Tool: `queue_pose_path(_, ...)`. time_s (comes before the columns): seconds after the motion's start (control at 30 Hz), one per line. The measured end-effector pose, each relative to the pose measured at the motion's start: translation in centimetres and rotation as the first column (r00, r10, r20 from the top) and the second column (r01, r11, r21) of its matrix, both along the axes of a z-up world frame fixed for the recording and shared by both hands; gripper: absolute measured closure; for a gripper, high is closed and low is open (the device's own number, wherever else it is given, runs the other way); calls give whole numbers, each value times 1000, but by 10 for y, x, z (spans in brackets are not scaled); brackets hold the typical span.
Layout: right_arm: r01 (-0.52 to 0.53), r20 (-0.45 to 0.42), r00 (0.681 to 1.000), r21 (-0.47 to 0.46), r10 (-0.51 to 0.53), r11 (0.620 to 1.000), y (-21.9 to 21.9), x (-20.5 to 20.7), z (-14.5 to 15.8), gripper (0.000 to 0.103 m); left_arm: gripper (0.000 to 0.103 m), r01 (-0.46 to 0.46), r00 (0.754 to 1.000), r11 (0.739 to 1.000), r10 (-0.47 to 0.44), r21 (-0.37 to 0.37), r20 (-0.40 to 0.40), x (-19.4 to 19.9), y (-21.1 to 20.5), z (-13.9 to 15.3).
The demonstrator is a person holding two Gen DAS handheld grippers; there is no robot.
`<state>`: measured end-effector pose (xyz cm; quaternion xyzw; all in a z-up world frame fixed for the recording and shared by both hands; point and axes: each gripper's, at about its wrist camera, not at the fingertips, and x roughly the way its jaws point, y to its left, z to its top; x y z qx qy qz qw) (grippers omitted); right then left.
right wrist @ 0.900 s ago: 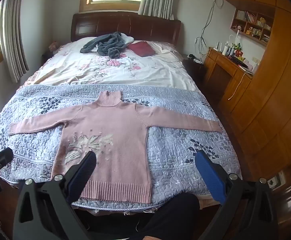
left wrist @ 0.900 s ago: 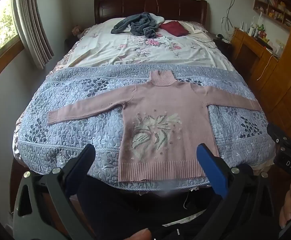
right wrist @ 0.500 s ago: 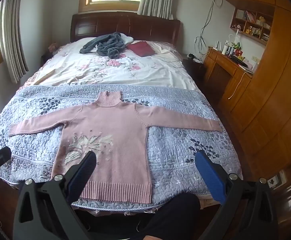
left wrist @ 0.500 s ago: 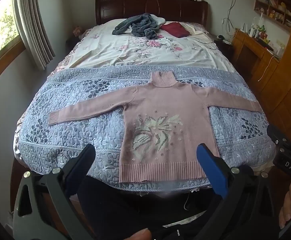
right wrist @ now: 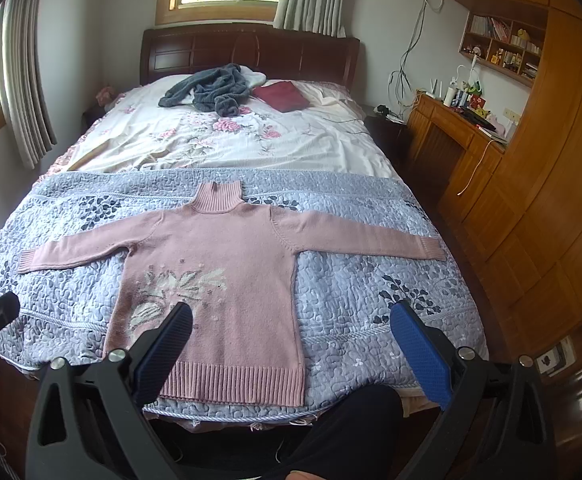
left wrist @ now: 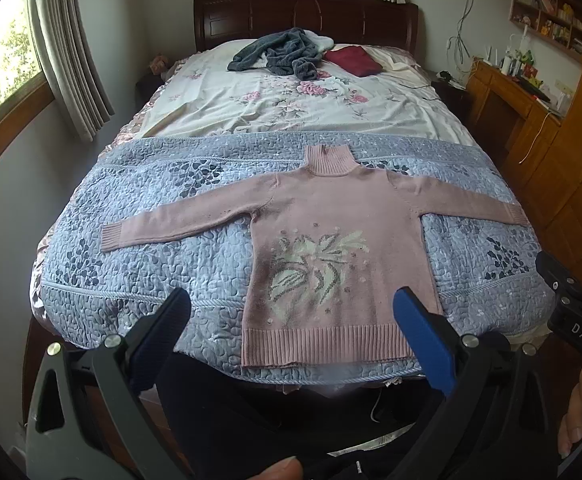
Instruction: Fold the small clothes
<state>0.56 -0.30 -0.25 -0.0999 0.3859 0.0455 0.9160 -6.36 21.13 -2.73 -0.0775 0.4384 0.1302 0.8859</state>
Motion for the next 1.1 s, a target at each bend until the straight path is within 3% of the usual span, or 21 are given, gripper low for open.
queue_pose_path(1.1,3,-5,1000,6,-3,1000,2,-1,-4,4,3,-10,1000,1000,10,12,6,-2,-2,-1)
